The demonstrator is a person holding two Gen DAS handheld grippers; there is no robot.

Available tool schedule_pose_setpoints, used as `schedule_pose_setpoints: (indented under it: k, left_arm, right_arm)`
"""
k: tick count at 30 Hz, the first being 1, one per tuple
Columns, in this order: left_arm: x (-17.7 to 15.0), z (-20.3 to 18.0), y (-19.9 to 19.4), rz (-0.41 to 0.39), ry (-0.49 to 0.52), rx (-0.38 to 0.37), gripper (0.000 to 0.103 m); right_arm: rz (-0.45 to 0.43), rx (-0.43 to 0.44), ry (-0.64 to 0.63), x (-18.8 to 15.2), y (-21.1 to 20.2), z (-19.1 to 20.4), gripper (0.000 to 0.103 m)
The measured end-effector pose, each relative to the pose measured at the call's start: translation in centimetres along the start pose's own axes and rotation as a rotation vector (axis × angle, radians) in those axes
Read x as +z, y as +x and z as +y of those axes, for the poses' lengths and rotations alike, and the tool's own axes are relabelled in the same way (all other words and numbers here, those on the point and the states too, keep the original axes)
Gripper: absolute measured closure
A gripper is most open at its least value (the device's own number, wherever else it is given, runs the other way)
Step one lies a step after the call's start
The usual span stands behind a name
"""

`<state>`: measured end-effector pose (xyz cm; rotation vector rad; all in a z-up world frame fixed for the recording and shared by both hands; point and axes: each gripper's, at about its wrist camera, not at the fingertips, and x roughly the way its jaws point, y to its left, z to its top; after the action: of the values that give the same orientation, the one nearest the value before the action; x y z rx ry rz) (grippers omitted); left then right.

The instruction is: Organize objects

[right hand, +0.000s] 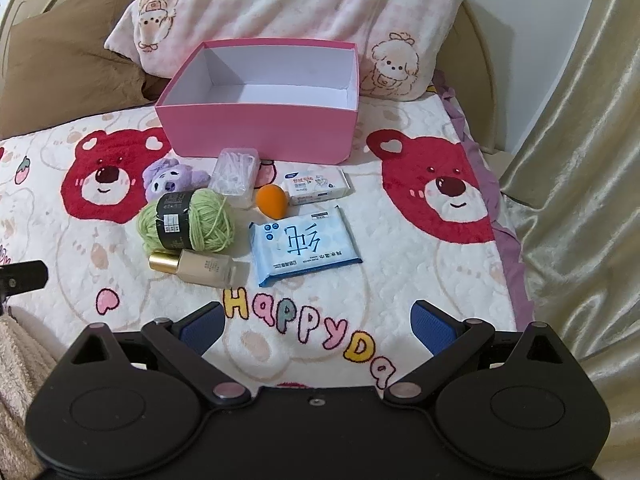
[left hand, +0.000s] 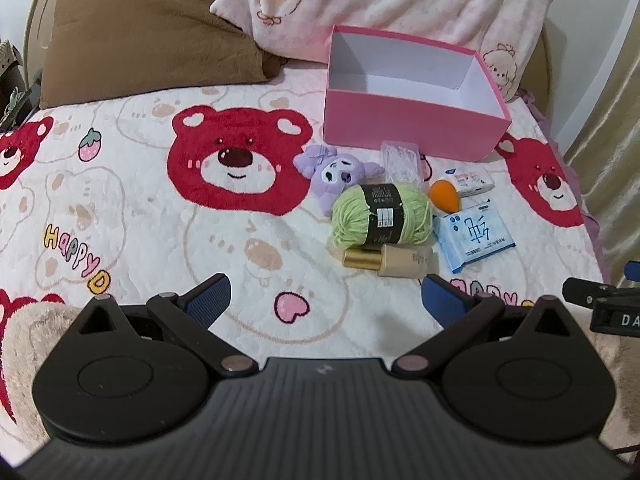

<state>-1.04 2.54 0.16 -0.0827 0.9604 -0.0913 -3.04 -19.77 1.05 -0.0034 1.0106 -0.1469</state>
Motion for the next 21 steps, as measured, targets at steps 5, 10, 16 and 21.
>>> schedule_pose_setpoints:
  k: [5,10,16,21]
  left_arm:
    - [0.00,0.04,-0.40,-0.010,0.008,0.011,0.000]
    - [-0.11,0.13,-0.37,0.001,0.007,0.002,0.000]
    - [-0.16,0.02,-0.40,0.000,0.010,0.005,0.000]
    - [-0.24,-0.06,-0.49,0.003,0.011,0.001,0.000]
  right_arm:
    - [-0.004,0.000,-0.001,0.04,-0.15,0.04,0.002]
    - [-0.007,0.000,-0.004,0.03,-0.29,0.12,0.002]
    - [-0.007,-0.001,-0.005,0.06,-0.33,0.09,0.002]
    - [-0.006,-0.003,-0.007,0.13,-0.38,0.09,0.002]
